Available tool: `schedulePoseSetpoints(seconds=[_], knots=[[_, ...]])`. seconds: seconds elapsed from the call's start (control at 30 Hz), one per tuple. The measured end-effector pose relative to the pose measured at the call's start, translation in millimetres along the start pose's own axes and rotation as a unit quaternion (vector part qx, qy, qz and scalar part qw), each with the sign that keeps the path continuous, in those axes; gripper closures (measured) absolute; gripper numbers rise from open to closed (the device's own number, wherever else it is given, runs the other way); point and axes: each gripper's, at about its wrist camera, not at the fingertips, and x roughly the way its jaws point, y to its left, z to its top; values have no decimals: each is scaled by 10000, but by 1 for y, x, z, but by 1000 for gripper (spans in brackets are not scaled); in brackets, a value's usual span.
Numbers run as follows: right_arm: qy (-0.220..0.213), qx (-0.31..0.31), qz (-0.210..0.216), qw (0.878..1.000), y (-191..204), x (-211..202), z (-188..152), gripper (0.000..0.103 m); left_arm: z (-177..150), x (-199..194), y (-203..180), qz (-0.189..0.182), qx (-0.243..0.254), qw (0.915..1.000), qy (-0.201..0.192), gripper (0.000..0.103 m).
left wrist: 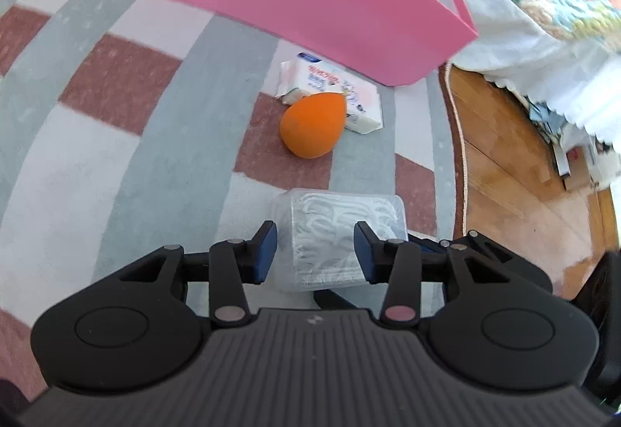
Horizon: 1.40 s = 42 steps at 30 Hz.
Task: Organize objects
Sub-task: 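Close the left gripper on the clear plastic floss-pick box, then lift the floss-pick box with the left gripper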
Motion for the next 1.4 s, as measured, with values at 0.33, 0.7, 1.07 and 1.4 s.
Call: schedulePoseSetpoints(seconds=[0.33,0.7,1.07,1.4], knots=[[-12,334,-68,9994,7,-5,1,31,0,-6,-12,184,258,9995,-53,62],[-10,532,-291,9982,12,-23,15,30,3,-38,-36,243,660,9972,-266,62],[-180,686,-151,9974,20,-54,37,23,9,-74,-49,320,665,9968,-296,62],[-306,685,-236,9969,25,-78,52,22,11,-100,-65,282,871,9945,-506,61]])
